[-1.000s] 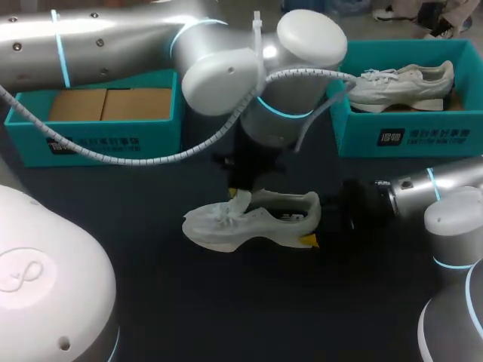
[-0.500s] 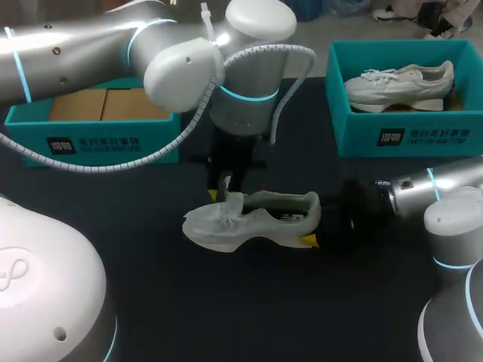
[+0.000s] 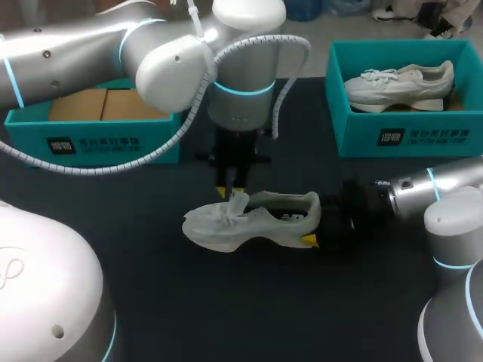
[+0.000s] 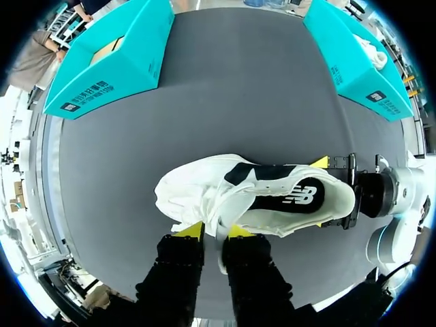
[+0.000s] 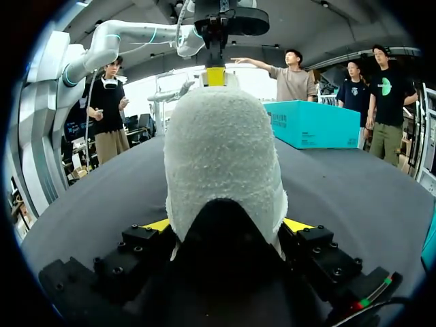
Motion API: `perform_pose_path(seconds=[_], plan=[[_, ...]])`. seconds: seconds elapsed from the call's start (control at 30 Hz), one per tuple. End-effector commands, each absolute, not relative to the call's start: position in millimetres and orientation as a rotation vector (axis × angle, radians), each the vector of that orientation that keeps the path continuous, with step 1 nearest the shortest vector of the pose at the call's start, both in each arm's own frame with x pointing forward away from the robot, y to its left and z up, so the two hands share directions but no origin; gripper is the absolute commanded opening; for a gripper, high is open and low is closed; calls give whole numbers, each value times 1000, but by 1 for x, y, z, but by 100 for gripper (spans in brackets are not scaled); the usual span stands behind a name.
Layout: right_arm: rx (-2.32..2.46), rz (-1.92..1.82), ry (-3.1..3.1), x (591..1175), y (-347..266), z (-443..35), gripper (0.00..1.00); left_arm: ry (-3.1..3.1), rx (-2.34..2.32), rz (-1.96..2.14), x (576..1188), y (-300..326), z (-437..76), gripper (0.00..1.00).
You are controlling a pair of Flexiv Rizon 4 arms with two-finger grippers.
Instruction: Take the shoe out of the shoebox, open the shoe tongue, remove and reinsert the insole, then place the shoe into the shoebox
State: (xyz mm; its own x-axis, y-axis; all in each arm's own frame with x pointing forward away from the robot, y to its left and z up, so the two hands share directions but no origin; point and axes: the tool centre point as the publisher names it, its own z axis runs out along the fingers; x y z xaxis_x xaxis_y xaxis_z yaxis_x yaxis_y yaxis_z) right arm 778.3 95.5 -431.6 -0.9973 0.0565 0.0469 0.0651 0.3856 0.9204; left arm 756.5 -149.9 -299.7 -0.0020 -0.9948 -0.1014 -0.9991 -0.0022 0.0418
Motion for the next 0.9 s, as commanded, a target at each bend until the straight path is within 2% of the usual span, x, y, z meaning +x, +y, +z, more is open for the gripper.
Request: perform_pose_path(seconds=[0.03,0.43,0.63,0.77,0.9], plan=[[-117,-1733,-2611,778,97,-435,0,2199,-2188,149,756,-145,-298,0],[-117,-1733,-2611,778,97,-435,0,2203,-2193,220,760,-103,-306,0],[-117,-1733,-2611,778,97,-435,0,2222,-2243,308,756,-90,-328,8],[-117,-1733,-2611,778,97,-435,0,2249,-2265,319,754,-87,-338,9],[-117,-1733,-2611,778,97,-435,0,2267,-2274,332,753,-86,-343,21]])
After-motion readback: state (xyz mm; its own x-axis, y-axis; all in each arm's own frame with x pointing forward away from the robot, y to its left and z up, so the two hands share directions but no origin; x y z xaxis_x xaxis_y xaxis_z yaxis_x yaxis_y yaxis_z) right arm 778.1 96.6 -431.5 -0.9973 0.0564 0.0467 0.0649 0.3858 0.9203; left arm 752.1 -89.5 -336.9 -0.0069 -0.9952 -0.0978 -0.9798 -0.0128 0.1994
